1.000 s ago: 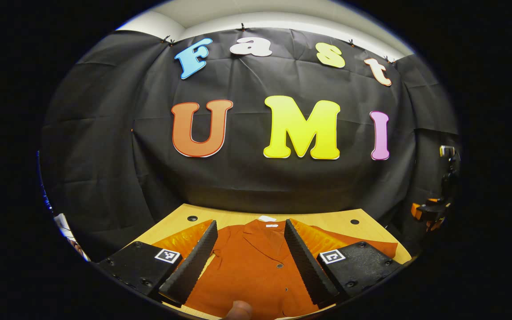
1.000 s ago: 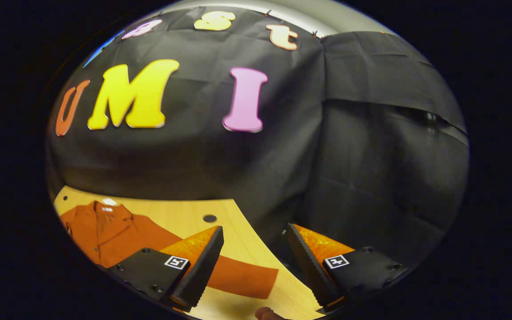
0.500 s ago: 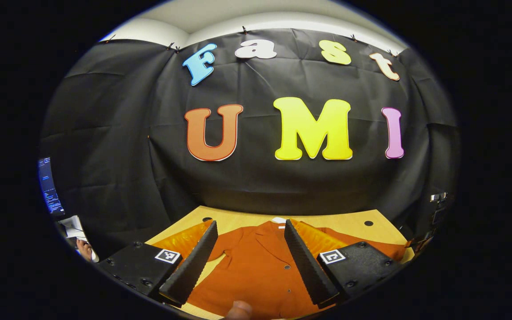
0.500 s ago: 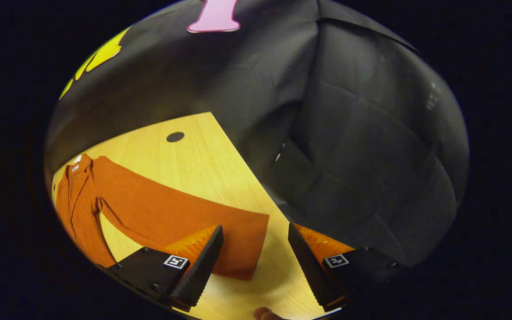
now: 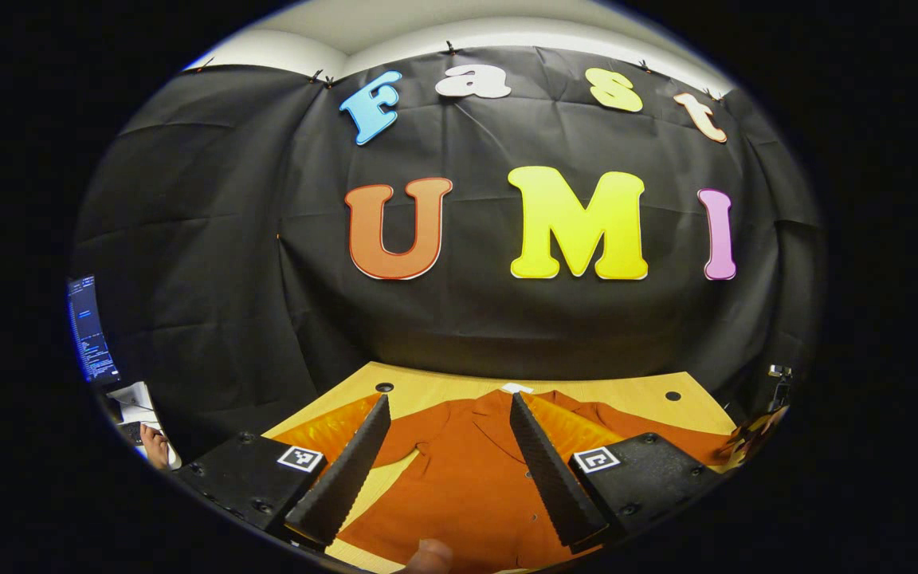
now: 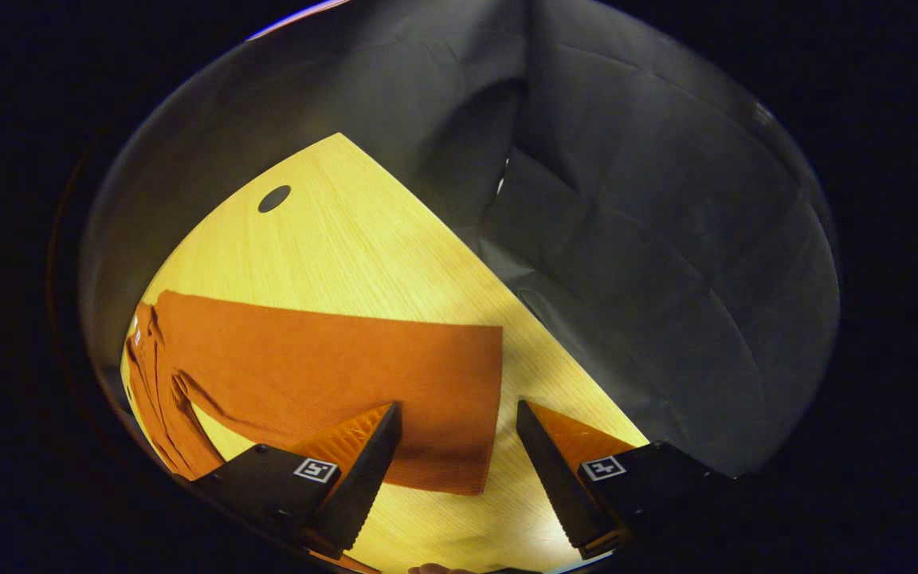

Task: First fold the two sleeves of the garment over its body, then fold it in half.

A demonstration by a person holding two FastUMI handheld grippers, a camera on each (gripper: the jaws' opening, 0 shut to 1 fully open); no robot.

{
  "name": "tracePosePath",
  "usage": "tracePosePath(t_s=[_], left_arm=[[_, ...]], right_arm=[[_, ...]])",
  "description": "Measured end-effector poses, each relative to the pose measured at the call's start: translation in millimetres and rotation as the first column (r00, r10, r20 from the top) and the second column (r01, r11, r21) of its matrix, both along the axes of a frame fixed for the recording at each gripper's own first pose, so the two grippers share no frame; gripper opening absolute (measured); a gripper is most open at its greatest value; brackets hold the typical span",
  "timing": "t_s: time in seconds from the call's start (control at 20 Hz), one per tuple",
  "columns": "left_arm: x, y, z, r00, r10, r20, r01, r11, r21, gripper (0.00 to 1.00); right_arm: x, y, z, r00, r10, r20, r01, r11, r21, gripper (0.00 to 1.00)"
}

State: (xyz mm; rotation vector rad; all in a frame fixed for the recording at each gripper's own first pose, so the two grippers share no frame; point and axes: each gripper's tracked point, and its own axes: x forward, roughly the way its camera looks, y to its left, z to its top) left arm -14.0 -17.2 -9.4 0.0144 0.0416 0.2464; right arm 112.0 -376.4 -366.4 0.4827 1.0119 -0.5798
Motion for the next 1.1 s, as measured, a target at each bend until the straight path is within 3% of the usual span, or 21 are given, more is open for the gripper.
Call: tracePosePath(t_s=[0.3, 0.45, 0.5, 0.65, 0.75, 0.8, 1.0, 1.1], left_arm=[[-15.1, 17.4, -7.9, 0.999, 0.041, -0.029, -0.041, 0.999, -0.012, 0.98], [-22.5, 25.2, -7.0, 0.997, 0.075, -0.018, -0.075, 0.997, -0.01, 0.98], [-25.8, 26.6, -7.5, 0.996, 0.084, -0.014, -0.084, 0.997, 0.001, 0.98], [-33.3, 29.7, -13.0, 0.994, 0.112, -0.015, -0.111, 0.993, 0.035, 0.98], [-36.4, 30.1, -16.8, 0.991, 0.128, -0.021, -0.128, 0.991, 0.025, 0.98], [-37.5, 31.0, -17.3, 0.99, 0.137, -0.021, -0.137, 0.99, 0.022, 0.98], [-38.1, 33.4, -12.6, 0.987, 0.16, -0.019, -0.16, 0.987, 0.01, 0.98], [-40.2, 32.0, -11.3, 0.987, 0.16, -0.017, -0.159, 0.987, 0.021, 0.98]], right_arm=[[9.6, 1.8, -3.1, 0.99, -0.082, -0.116, 0.101, 0.98, 0.173, 0.94], [11.0, 7.9, -1.1, 0.983, -0.072, -0.17, 0.112, 0.963, 0.244, 0.87], [12.8, 7.2, -1.0, 0.982, -0.067, -0.174, 0.112, 0.959, 0.261, 0.78], [12.7, 5.1, -2.1, 0.981, -0.05, -0.186, 0.101, 0.955, 0.278, 0.77], [10.8, 0.7, -3.4, 0.979, -0.036, -0.2, 0.091, 0.957, 0.274, 0.7], [11.3, 0.0, -3.9, 0.98, -0.037, -0.197, 0.093, 0.954, 0.285, 0.51], [10.9, -9.2, 0.3, 0.978, -0.052, -0.202, 0.114, 0.944, 0.308, 0.4], [11.7, -2.7, -5.4, 0.976, -0.087, -0.198, 0.148, 0.934, 0.324, 0.12]])
